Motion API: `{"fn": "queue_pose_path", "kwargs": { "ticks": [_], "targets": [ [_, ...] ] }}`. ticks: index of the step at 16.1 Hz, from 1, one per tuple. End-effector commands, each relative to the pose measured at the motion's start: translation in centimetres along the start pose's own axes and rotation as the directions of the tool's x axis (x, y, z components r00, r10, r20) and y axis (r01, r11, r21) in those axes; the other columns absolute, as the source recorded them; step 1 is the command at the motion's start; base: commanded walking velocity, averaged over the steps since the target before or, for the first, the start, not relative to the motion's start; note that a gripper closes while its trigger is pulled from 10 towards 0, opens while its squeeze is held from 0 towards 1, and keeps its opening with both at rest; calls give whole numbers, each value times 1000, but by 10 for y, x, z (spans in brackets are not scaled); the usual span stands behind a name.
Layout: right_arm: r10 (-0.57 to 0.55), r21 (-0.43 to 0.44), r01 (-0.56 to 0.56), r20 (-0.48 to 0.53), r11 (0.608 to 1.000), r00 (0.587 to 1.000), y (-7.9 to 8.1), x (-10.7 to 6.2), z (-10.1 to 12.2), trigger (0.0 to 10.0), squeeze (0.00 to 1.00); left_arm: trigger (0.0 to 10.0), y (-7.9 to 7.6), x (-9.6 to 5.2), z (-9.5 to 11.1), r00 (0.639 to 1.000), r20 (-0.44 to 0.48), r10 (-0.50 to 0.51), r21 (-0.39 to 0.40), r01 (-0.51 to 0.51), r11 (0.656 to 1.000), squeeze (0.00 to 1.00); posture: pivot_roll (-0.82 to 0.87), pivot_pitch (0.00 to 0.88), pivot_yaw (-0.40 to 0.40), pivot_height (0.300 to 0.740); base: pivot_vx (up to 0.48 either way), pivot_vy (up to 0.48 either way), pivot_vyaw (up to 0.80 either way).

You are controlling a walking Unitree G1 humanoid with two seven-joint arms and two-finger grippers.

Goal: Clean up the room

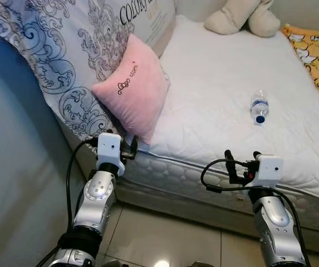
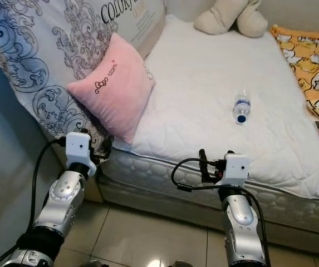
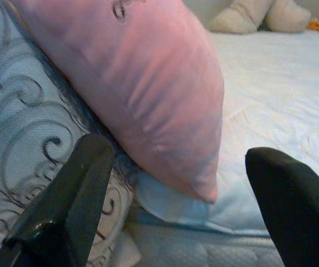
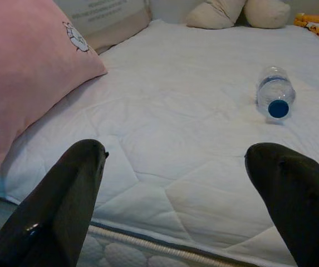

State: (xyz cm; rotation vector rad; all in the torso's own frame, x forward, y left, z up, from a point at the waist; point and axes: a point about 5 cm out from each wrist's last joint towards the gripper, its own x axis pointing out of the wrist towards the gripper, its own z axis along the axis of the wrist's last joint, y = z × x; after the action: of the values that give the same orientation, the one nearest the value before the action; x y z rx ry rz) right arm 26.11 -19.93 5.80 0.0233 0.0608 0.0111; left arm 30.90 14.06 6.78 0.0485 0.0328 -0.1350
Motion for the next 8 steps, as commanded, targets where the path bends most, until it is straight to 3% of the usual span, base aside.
{"fn": "queue_pose_path", "kwargs": {
  "ticks": [1, 7, 8],
  "targets": [
    [-16, 8, 16, 9, 1000, 1000, -3, -2, 0, 10000, 1000, 10000, -3, 4, 5, 1000, 20, -13, 4, 13, 1000, 0, -96, 0, -23, 719, 0, 0, 0],
    [-56, -50, 54, -40, 997, 998, -13, -7, -8, 10000, 1000, 10000, -10, 7, -2, 999, -19, -39, 10, 39, 999, 0, -115, 0, -15, 699, 0, 0, 0],
    [-70, -44, 67, -57, 997, 996, -14, -6, -10, 10000, 0, 10000, -12, 8, -6, 998, -37, -50, 2, 50, 999, 0, -119, 0, -20, 699, 0, 0, 0]
  ]
}}
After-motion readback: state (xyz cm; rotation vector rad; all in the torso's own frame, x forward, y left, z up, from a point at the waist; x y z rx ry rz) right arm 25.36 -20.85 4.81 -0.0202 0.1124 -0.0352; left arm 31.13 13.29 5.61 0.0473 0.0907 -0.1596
